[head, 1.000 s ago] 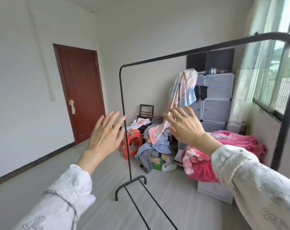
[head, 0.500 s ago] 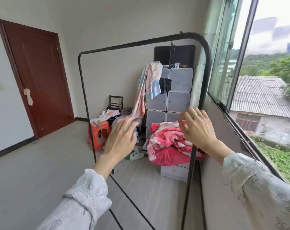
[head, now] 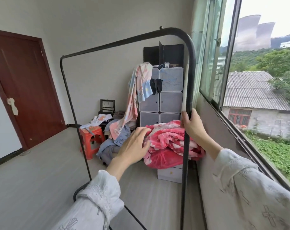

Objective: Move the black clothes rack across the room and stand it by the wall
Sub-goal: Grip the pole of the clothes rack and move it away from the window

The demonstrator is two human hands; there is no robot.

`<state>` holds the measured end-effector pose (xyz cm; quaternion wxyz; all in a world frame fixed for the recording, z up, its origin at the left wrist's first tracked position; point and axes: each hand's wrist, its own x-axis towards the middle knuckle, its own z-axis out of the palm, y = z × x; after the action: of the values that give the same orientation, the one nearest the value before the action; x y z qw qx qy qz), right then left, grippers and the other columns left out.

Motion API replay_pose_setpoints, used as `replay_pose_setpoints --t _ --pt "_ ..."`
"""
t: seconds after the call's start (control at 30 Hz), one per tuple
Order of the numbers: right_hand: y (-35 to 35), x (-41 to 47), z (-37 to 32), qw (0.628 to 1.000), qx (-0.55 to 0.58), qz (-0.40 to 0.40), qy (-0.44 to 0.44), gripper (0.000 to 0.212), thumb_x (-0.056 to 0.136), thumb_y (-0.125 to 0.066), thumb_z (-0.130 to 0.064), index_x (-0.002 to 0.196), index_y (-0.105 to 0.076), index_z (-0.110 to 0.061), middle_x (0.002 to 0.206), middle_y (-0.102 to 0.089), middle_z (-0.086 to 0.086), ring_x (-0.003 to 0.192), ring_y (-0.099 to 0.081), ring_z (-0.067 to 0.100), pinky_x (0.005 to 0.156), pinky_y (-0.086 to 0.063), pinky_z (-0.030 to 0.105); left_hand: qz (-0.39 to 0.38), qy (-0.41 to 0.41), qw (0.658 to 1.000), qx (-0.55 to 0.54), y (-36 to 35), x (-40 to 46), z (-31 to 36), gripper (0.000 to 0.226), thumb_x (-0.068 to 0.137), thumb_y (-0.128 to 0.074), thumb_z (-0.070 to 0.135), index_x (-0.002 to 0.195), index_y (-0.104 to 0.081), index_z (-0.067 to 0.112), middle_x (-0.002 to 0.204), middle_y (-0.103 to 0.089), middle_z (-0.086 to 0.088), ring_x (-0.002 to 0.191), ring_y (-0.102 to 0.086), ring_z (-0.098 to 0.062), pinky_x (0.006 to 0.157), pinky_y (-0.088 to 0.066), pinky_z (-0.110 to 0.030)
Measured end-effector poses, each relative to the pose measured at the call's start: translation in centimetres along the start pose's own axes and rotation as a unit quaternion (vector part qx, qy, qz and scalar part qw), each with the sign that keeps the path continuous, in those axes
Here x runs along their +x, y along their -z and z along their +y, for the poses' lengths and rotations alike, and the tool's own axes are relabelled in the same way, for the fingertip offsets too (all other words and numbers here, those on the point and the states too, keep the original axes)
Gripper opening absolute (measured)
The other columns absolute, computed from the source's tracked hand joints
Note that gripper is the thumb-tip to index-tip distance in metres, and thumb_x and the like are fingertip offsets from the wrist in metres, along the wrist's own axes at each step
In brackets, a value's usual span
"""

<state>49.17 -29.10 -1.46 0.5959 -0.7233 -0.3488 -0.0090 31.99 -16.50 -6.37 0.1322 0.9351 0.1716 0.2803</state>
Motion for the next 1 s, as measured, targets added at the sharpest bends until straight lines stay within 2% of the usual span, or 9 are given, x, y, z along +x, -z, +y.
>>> replay_pose_setpoints --t 0.1,0.23,0.37,0.43,0.57,0.7,0.77,0.9,1.0 --pt "0.1 1.0 0.0 0.994 0.089 -0.061 -0.008 0.029 0.094 -0.047 -0.023 0.067 -0.039 -0.015 0.058 -0.042 0.004 0.051 -0.040 0.017 0.053 -0.037 0.028 -0.060 0.034 0.997 -0.039 -1.7 1.4 -0.1 0.044 0.091 -0.047 0.036 0.132 -0.037 0.026 0.141 -0.039 0.004 0.130 -0.039 -0.014 0.098 -0.039 -0.035" --pt "-0.4 1.8 -0.6 0.958 0.233 -0.160 -0.051 0.041 0.094 -0.050 -0.025 0.058 -0.031 -0.019 0.052 -0.025 -0.002 0.046 -0.024 0.012 0.044 -0.026 0.020 -0.130 0.104 0.977 -0.132 -3.5 2.7 0.4 0.054 0.085 -0.054 0.047 0.133 -0.038 0.028 0.137 -0.046 0.000 0.124 -0.045 -0.017 0.099 -0.040 -0.034" --pt "-1.8 2.8 -0.9 0.945 0.251 -0.200 -0.072 0.053 0.092 -0.052 -0.033 0.049 -0.023 -0.020 0.036 -0.022 -0.011 0.036 -0.019 0.010 0.040 -0.019 0.021 -0.237 0.177 0.932 -0.208 -4.7 3.2 0.8 0.056 0.084 -0.057 0.047 0.132 -0.042 0.023 0.130 -0.056 -0.001 0.110 -0.053 -0.012 0.086 -0.044 -0.027" --pt "-2.9 2.9 -1.0 0.935 0.276 -0.206 -0.079 0.058 0.092 -0.053 -0.032 0.042 -0.026 -0.022 0.034 -0.022 -0.011 0.033 -0.017 0.009 0.038 -0.017 0.017 -0.264 0.215 0.904 -0.258 -5.0 2.8 0.8 0.057 0.085 -0.058 0.044 0.134 -0.041 0.021 0.131 -0.056 -0.003 0.109 -0.054 -0.012 0.086 -0.045 -0.028" --pt "-5.6 2.5 -1.4 0.925 0.304 -0.217 -0.072 0.055 0.091 -0.055 -0.029 0.045 -0.027 -0.023 0.034 -0.024 -0.011 0.032 -0.017 0.008 0.039 -0.017 0.015 -0.252 0.247 0.892 -0.282 -5.4 1.9 0.8 0.046 0.087 -0.057 0.038 0.129 -0.048 0.020 0.130 -0.058 -0.007 0.117 -0.056 -0.020 0.096 -0.046 -0.038" --pt "-7.7 2.3 -2.4 0.924 0.297 -0.234 -0.056 0.054 0.091 -0.053 -0.029 0.048 -0.023 -0.020 0.032 -0.024 -0.010 0.031 -0.017 0.010 0.039 -0.019 0.015 -0.230 0.246 0.898 -0.285 -5.7 1.3 1.1 0.028 0.090 -0.052 0.037 0.109 -0.056 0.016 0.122 -0.063 -0.013 0.116 -0.057 -0.022 0.097 -0.049 -0.040" --pt "-8.8 1.9 -3.0 0.921 0.296 -0.250 -0.052 0.055 0.092 -0.053 -0.030 0.046 -0.025 -0.019 0.031 -0.025 -0.009 0.030 -0.019 0.010 0.039 -0.020 0.017 -0.206 0.252 0.900 -0.289 -5.7 0.8 1.0 0.014 0.093 -0.048 0.031 0.092 -0.054 0.018 0.108 -0.065 -0.015 0.107 -0.060 -0.023 0.102 -0.046 -0.046" --pt "-11.1 1.0 -4.2 0.907 0.306 -0.287 -0.045 0.056 0.092 -0.052 -0.029 0.043 -0.026 -0.021 0.032 -0.026 -0.009 0.028 -0.021 0.009 0.037 -0.021 0.015 -0.170 0.262 0.904 -0.291 -5.0 -0.3 -0.3 0.030 0.093 -0.041 0.019 0.065 -0.053 0.019 0.081 -0.062 -0.008 0.092 -0.060 -0.020 0.102 -0.045 -0.046" --pt "-12.9 0.4 -5.5 0.898 0.299 -0.321 -0.039 0.053 0.092 -0.052 -0.030 0.048 -0.025 -0.019 0.033 -0.027 -0.008 0.031 -0.021 0.011 0.038 -0.021 0.016 -0.138 0.271 0.910 -0.282 -4.0 -1.3 -2.1 0.035 0.093 -0.042 0.021 0.060 -0.053 0.018 0.069 -0.061 -0.002 0.081 -0.064 -0.020 0.086 -0.052 -0.034"
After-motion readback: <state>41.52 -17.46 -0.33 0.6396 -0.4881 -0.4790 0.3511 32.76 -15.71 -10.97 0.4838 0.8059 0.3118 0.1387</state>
